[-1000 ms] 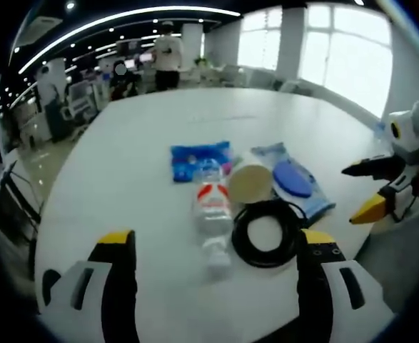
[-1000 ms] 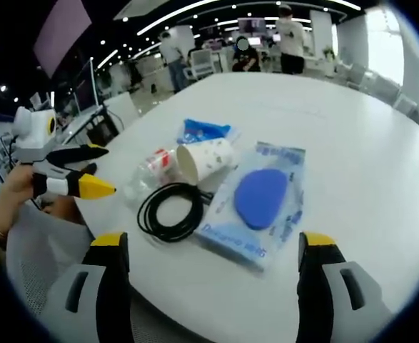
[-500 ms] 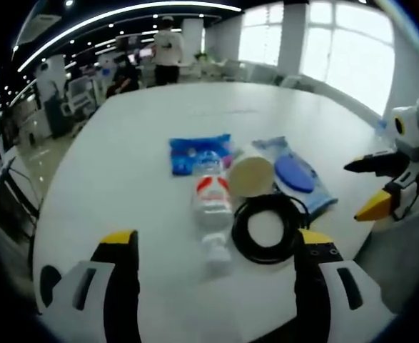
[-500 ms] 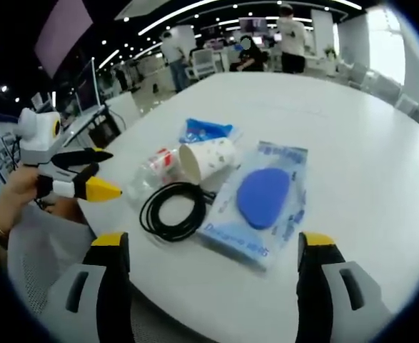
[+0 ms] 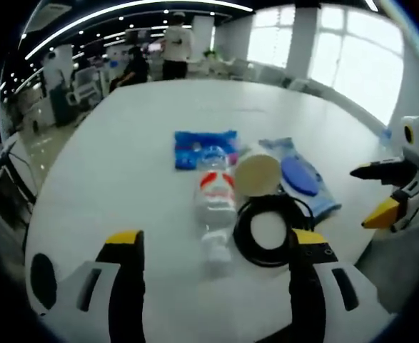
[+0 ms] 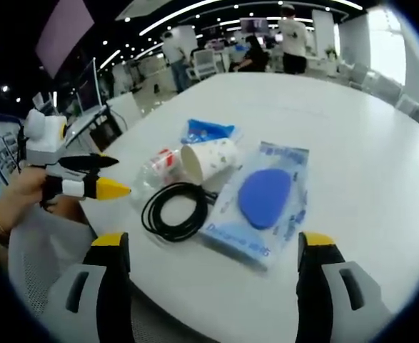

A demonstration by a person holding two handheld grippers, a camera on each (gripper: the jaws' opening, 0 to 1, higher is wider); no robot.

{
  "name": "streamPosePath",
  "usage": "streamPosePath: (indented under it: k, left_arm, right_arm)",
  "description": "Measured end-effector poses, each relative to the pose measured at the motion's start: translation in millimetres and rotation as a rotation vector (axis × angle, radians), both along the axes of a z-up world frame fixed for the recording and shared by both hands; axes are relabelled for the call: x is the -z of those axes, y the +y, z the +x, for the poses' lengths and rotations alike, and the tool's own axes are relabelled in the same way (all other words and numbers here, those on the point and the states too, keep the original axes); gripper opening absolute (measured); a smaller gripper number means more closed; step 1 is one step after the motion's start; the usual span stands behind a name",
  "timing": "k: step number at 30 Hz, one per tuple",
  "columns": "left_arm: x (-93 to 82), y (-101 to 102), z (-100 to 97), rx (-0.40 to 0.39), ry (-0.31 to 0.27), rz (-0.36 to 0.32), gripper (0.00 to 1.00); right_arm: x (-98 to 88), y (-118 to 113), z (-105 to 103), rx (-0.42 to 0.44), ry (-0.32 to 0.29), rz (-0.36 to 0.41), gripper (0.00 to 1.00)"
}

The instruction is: Arrange the tabletop items into an orderly group along one side of the table until the central work area is clear of visible clutter.

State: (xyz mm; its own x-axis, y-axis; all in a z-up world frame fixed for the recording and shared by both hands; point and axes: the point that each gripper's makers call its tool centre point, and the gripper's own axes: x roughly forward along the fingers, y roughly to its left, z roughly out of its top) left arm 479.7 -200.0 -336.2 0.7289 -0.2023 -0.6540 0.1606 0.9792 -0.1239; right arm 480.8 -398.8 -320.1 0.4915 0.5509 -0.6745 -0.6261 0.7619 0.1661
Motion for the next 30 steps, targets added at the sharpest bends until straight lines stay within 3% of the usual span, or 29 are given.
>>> streamPosePath:
  k: [7,15,21,26,30]
  left_arm:
    - [14.9,-15,-9.5,0.019,0.080,-0.080,0.76]
    - [18.2,-13,-0.2,0.027,0.092,-0.062,0.72]
    - [31.8,-5,2.6,0.019,0.130,-0.021,0.68]
    - [38.7,-4,1.6,-0.004,0.150,-0.066,0.62]
    - [37.9,-7,2.7,-0.001,0.135,-0.097,0.55]
  right_arm:
    - [-2.4,-3,1,0.013,-0.004,0.009,0.96]
    - [-4.2,-1,0,0.008,-0.006,0.019,0.96]
    - [-5.3,-1,-1,0.011,-0.008,0.023,0.97]
    - [-5.9,0,-1,0.007,-0.006,0.027,0.97]
    - [-5.5,0,-2,0.005,-0.003,0.027,0.97]
